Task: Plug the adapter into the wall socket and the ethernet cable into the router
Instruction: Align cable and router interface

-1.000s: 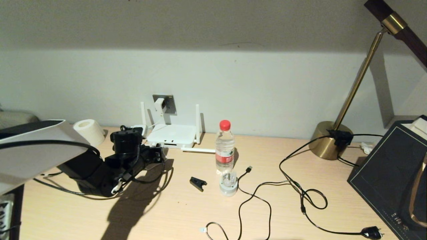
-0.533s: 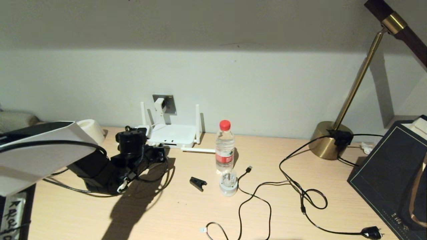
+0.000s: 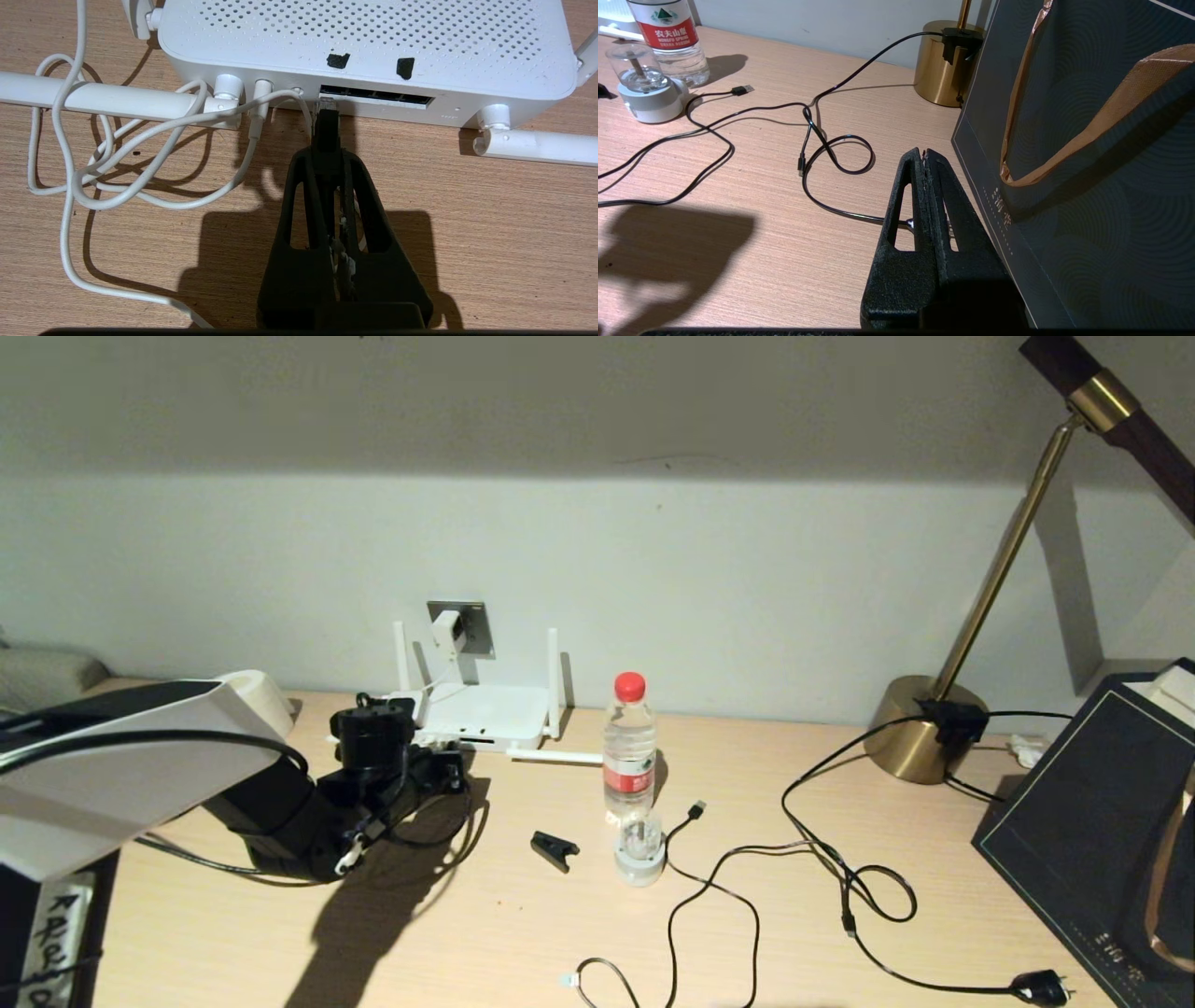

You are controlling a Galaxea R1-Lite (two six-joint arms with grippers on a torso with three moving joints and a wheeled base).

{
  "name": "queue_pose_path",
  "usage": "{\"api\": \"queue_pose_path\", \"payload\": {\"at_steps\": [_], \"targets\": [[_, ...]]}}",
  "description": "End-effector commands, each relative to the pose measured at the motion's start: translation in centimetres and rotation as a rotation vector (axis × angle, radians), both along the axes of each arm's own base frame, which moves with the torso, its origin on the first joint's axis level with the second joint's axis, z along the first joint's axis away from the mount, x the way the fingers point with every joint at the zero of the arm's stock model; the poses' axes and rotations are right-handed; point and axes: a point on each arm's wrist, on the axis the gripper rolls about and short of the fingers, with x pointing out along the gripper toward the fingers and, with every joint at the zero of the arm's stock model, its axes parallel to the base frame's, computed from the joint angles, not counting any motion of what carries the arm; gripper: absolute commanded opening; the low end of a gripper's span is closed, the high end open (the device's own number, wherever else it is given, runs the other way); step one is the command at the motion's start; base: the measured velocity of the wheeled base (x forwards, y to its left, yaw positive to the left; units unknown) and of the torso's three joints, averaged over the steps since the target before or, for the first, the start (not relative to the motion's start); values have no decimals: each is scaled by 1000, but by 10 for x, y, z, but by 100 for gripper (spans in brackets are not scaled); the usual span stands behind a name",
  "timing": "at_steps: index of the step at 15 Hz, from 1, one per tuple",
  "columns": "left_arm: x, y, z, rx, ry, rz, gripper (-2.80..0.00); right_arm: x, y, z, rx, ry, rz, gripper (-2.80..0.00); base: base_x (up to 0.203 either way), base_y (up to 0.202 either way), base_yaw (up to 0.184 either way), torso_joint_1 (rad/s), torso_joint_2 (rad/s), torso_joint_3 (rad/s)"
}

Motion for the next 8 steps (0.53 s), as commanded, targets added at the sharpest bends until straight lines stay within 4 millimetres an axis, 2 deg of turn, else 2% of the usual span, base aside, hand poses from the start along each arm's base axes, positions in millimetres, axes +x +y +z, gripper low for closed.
{"api": "queue_pose_path", "payload": {"at_steps": [1,8], "targets": [[2,-1,-2,-2,-4,-1,-280,2,0,-6,-2,24,2,-280,0,0,0,0,0,0],[4,-5,-2,-3,-10,-9,-280,2,0,-6,-1,24,1,-280,0,0,0,0,0,0]]}}
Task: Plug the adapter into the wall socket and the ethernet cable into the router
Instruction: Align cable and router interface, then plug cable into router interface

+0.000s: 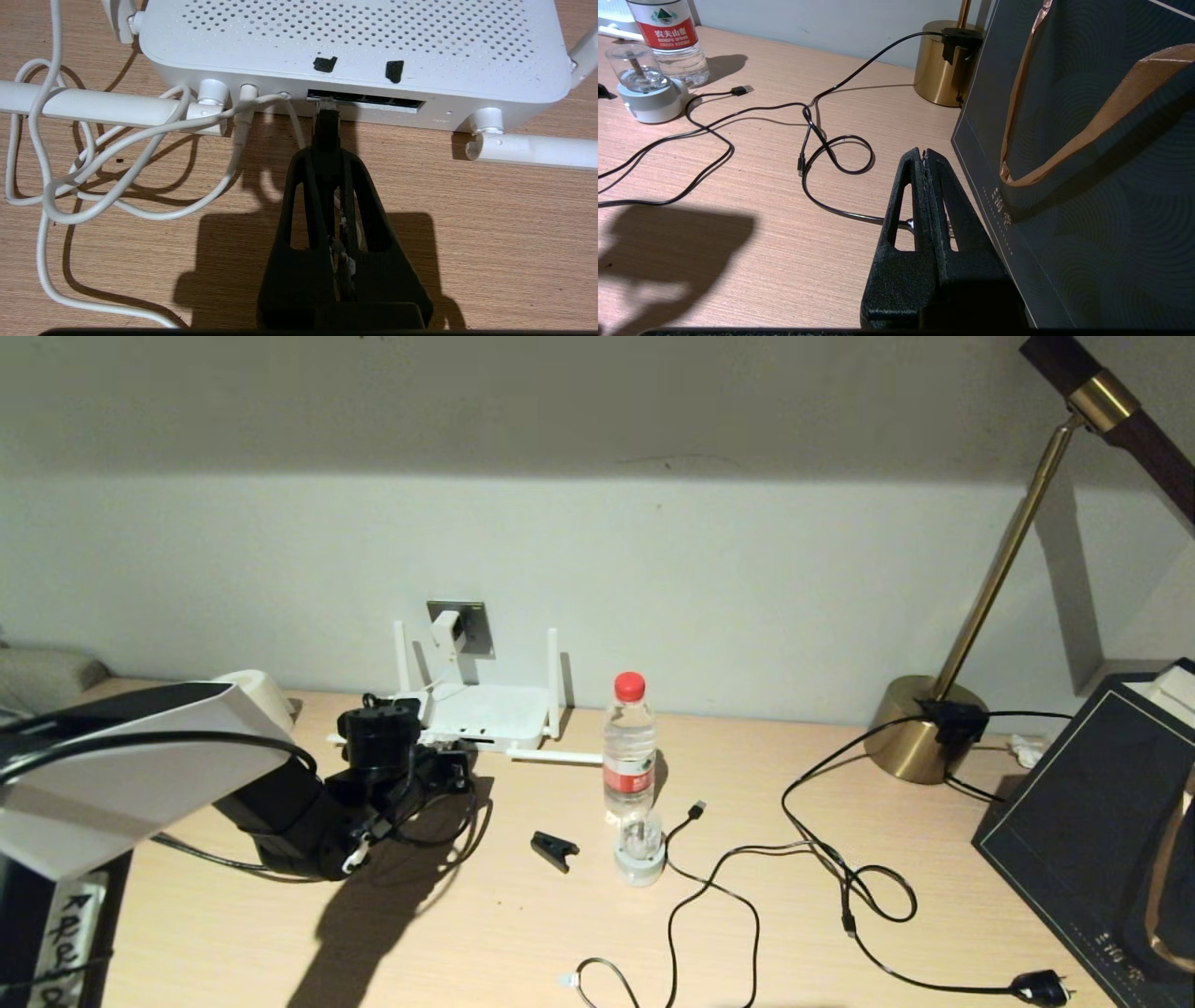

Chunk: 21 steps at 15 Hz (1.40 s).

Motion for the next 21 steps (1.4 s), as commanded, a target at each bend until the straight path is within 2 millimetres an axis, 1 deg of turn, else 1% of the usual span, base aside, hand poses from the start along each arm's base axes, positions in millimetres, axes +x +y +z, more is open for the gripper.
{"api": "queue_pose_path", "payload": {"at_steps": [1,9,13,21], "targets": [[0,-2,0,-2,-6,-4,-280,2,0,-6,-3,24,0,-280,0,0,0,0,0,0],[1,-4,2,-3,-12,-8,-280,2,0,-6,-1,24,0,-280,0,0,0,0,0,0],[1,-5,-2,-1,-5,-8,-280,2,0,-6,-1,24,0,-280,0,0,0,0,0,0],[2,-5,-3,-1,-5,-8,-280,2,0,-6,-3,24,1,-280,0,0,0,0,0,0]]}}
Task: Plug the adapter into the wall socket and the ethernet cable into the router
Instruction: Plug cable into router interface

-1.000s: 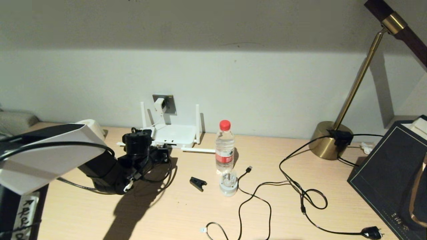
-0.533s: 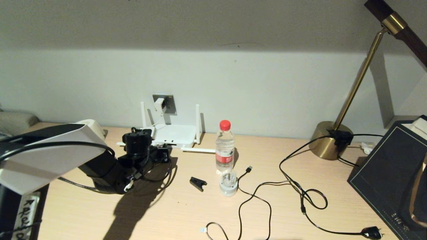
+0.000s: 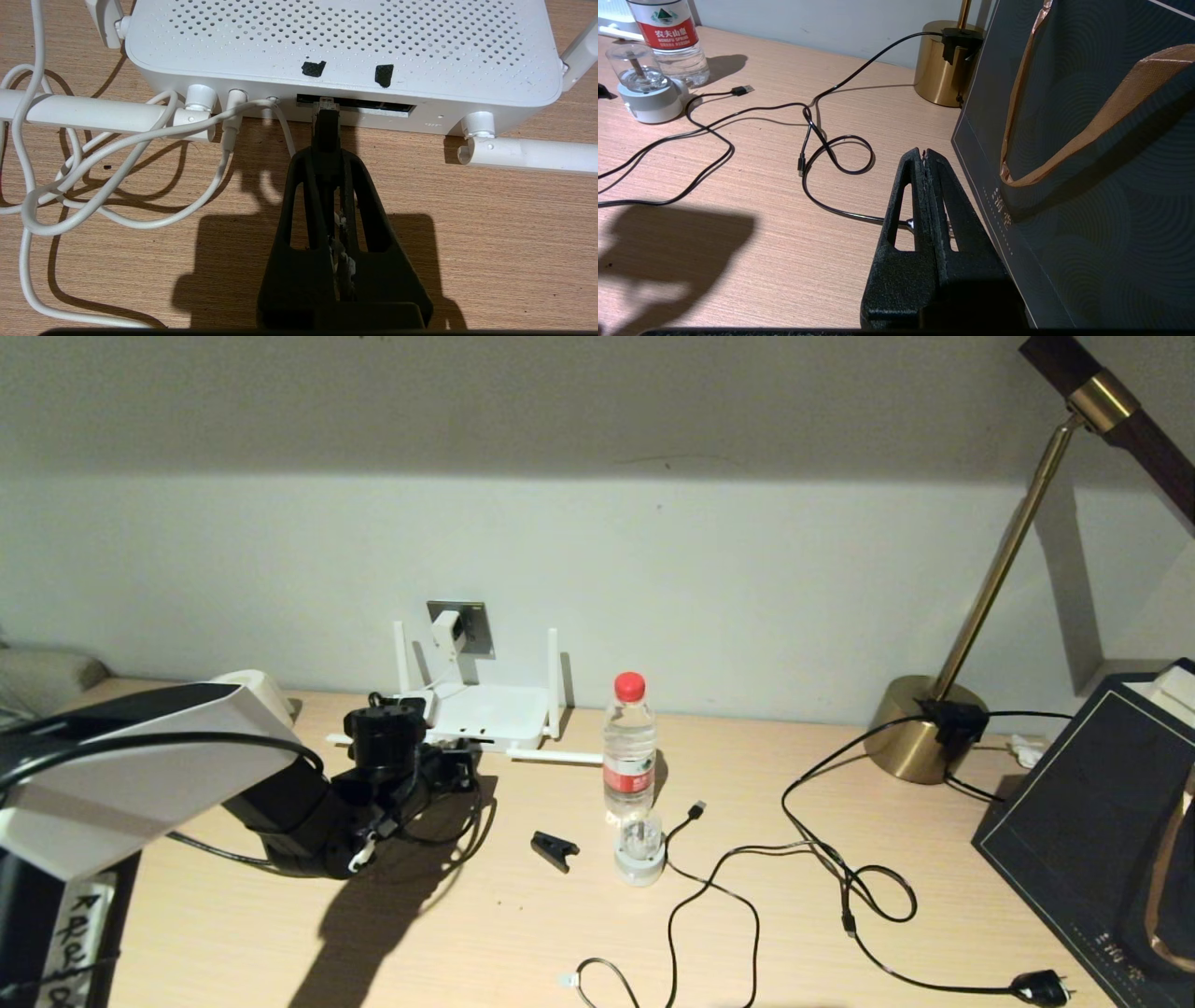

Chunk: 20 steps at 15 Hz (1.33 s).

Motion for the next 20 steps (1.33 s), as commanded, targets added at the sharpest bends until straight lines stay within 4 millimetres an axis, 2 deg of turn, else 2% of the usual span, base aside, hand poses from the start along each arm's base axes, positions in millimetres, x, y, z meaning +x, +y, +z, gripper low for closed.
{"api": "queue_pose_path", "payload": {"at_steps": [1,20], "targets": [[0,0,-2,0,1,1,-280,2,0,-6,0,24,1,-280,0,0,0,0,0,0],[2,0,-1,-3,-6,2,-280,2,0,-6,-1,24,1,-280,0,0,0,0,0,0]]}}
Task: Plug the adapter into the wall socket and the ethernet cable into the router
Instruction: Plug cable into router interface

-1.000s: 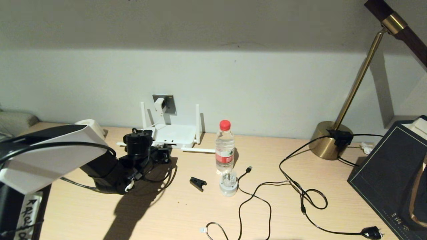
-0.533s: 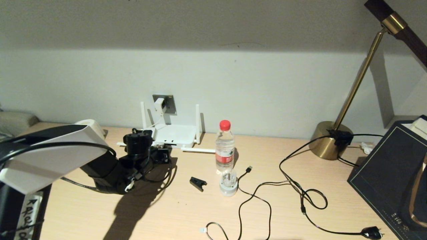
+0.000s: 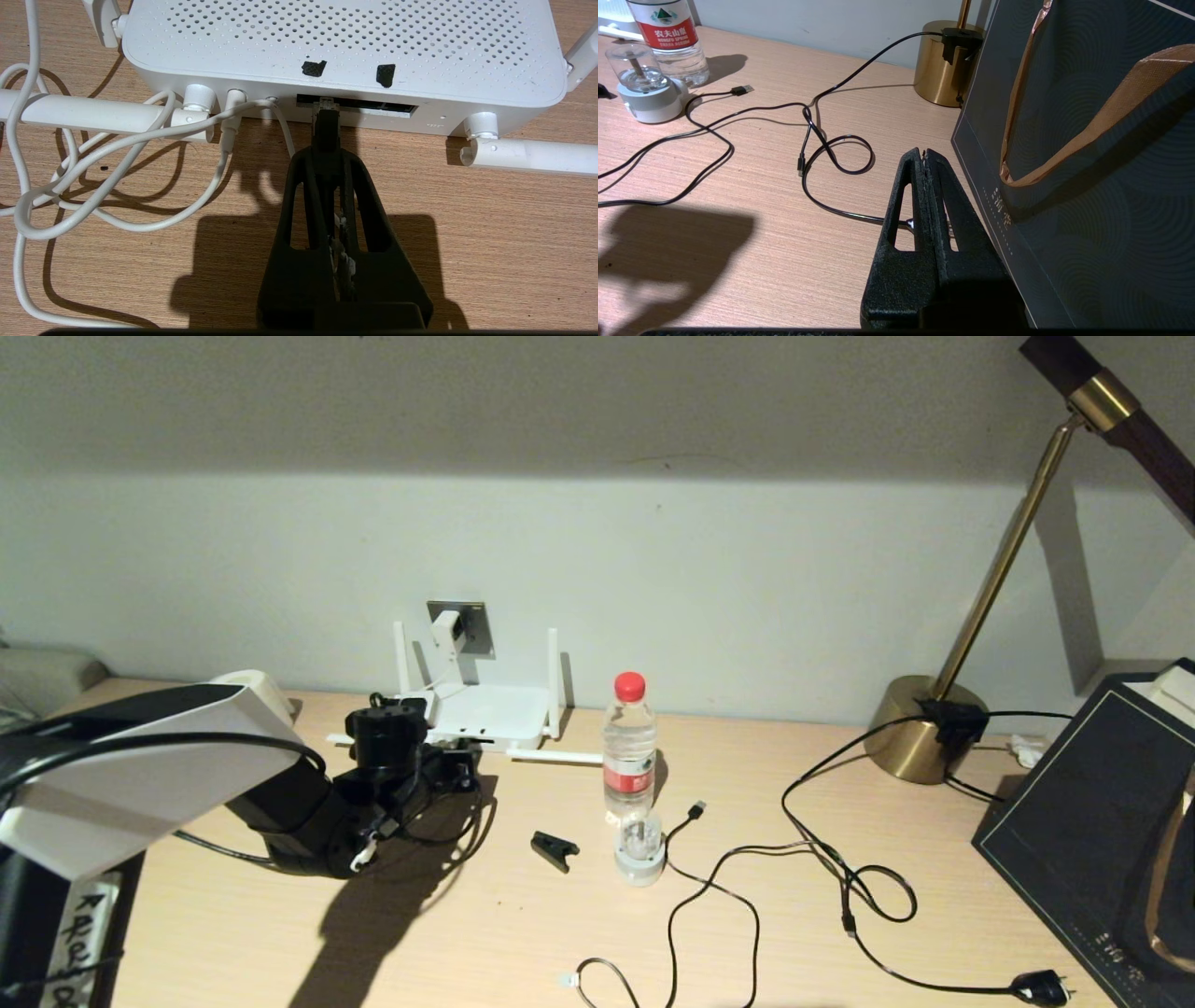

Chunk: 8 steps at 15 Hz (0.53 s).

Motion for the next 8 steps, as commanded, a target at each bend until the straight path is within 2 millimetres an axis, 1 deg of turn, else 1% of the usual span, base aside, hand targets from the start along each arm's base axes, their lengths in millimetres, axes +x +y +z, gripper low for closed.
{"api": "queue_pose_path", "payload": {"at_steps": [1,8], "targets": [[0,0,1,-2,-6,1,-280,2,0,-6,-1,24,1,-280,0,0,0,0,0,0],[0,-1,2,-2,-9,-2,-280,2,0,-6,-1,24,2,-280,0,0,0,0,0,0]]}}
